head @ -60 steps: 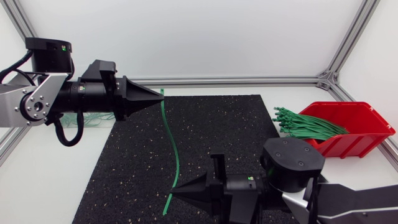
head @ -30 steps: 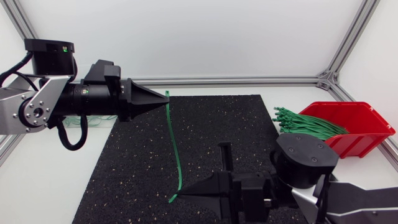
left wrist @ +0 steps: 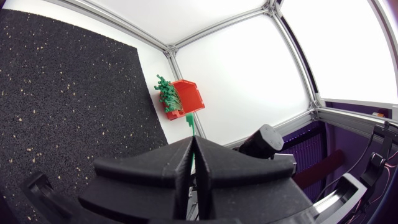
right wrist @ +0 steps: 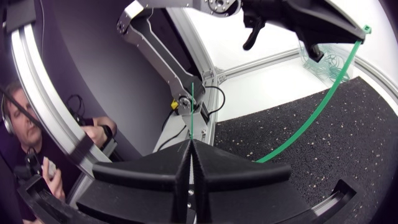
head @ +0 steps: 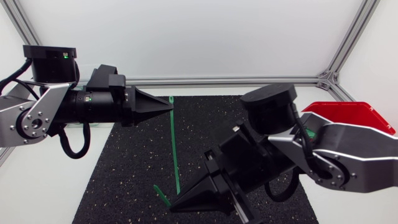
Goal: Take a green cable tie from the red box, thread the tail through the head to close it, then place it in the transparent bin on the left.
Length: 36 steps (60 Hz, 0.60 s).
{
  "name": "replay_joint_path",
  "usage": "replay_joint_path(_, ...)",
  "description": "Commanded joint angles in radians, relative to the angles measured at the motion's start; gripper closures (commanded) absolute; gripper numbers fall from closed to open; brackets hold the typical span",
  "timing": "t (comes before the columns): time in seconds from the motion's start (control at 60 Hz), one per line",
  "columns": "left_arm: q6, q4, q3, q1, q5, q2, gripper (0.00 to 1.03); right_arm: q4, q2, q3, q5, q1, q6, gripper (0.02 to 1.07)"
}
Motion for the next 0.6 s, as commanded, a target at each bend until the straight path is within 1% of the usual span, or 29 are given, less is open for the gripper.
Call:
replay_joint_path(0.0,0.005,0.030,-0.030,-0.015,-0.012,-0.030,1.00,-0.025,-0.082,0.023,-0.016,-0.035,0.208,1.01)
replay_joint_path(0.067,0.005,0.057,-0.046,-0.018,-0.015,-0.047,1.00,0.015,-0.134,0.026,-0.022,-0.044,0.340,1.01)
replay_joint_path(0.117,0.005,0.076,-0.058,-0.021,-0.020,-0.059,1.00,0.023,-0.165,0.039,-0.023,-0.055,0.436,1.01)
replay_joint_path(0.15,0.005,0.090,-0.066,-0.022,-0.024,-0.069,1.00,0.020,-0.180,0.054,-0.029,-0.061,0.507,1.01)
replay_joint_path(0.167,0.005,0.096,-0.070,-0.025,-0.024,-0.075,1.00,0.014,-0.188,0.069,-0.039,-0.068,0.574,1.01)
replay_joint_path(0.283,0.005,0.155,-0.101,-0.047,-0.049,-0.110,1.00,0.000,-0.191,0.092,-0.074,-0.083,0.784,1.01)
replay_joint_path(0.35,0.005,0.178,-0.115,-0.064,-0.057,-0.125,1.00,-0.034,-0.191,0.109,-0.081,-0.083,0.830,1.01)
replay_joint_path(0.433,0.005,0.228,-0.145,-0.098,-0.098,-0.158,1.00,-0.083,-0.188,0.137,-0.098,-0.086,0.945,1.01)
replay_joint_path(0.583,0.028,0.250,-0.181,-0.153,-0.158,-0.220,1.00,-0.123,-0.189,0.180,-0.129,-0.094,1.082,1.01)
